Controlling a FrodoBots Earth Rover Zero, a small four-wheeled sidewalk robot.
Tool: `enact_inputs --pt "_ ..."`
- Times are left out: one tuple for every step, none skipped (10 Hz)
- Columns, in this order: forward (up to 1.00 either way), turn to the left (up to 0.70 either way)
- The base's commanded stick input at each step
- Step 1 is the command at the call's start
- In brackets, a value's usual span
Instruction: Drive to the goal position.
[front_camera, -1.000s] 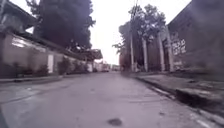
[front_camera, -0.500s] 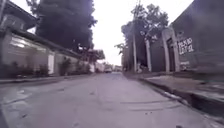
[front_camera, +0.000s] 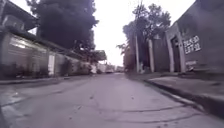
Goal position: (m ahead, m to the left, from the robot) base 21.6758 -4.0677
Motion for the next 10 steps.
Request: enact_inputs --pt "0.70 -0.35" --pt "0.70 -0.35" --pt "0.70 -0.35" --pt "0.70 -0.12" --pt "0.70 0.00" --pt "0.70 0.00" --pt "0.70 0.00" --pt "0.70 0.00" --pt "0.70 -0.23" --pt "0.70 -0.35"
